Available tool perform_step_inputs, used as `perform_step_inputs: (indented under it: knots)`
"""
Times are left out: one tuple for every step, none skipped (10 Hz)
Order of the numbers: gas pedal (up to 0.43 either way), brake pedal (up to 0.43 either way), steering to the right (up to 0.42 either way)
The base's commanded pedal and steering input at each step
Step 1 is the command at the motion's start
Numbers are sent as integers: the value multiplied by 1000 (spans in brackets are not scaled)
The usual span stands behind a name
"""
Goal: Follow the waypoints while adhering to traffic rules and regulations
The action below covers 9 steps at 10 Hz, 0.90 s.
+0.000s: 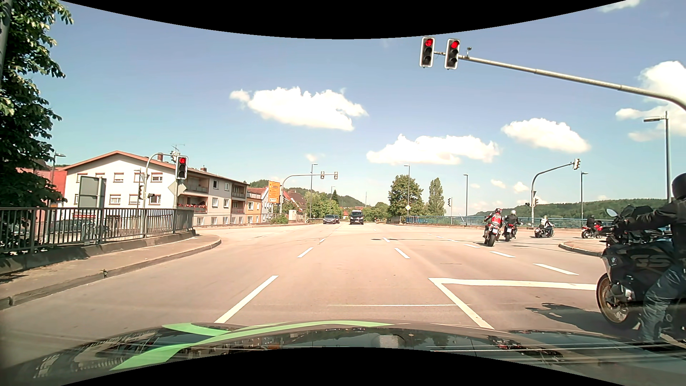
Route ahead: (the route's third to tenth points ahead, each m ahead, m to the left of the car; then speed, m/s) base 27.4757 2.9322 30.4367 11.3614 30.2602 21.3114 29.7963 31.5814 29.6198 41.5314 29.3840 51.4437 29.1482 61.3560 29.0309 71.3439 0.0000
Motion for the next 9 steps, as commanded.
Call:
perform_step_inputs:
  knots:
    - [0,280,-6]
    - [0,280,-7]
    - [0,280,-6]
    - [0,280,-7]
    - [0,280,-7]
    - [0,280,-6]
    - [0,280,-6]
    - [0,280,-6]
    - [0,280,-6]
